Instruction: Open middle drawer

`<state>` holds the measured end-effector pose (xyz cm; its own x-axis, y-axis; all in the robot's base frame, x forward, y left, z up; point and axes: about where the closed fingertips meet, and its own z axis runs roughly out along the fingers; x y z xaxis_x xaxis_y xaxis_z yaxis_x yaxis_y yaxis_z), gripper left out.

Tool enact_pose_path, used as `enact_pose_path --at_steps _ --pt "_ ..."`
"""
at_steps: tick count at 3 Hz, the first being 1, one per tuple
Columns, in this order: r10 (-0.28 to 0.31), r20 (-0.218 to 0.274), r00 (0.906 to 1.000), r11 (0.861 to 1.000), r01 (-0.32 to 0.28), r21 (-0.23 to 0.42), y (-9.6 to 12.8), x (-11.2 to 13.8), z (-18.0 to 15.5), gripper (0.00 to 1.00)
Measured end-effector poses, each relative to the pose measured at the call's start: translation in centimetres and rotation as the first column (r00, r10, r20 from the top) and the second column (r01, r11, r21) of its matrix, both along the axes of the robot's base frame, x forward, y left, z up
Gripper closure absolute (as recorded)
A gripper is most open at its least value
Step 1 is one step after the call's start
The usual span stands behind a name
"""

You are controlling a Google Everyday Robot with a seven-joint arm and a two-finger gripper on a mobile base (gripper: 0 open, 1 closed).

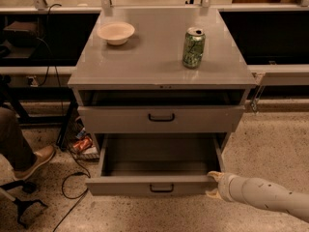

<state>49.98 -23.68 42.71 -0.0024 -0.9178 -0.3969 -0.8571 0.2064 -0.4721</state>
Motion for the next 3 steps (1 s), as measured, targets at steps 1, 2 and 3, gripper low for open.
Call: enact_pose_path --at_steps 1,2,3 --pt "0.002 -0.001 1.0000 1.000 -0.002 0.001 0.1 0.0 -0.1 0.00" --pt "0.007 -0.005 1.0000 1.000 -0.007 0.000 0.3 0.0 -0.1 0.00" --pt "0.077 -0.056 0.9955 0.997 -0.078 -0.024 1.5 0.4 -0.9 0.00"
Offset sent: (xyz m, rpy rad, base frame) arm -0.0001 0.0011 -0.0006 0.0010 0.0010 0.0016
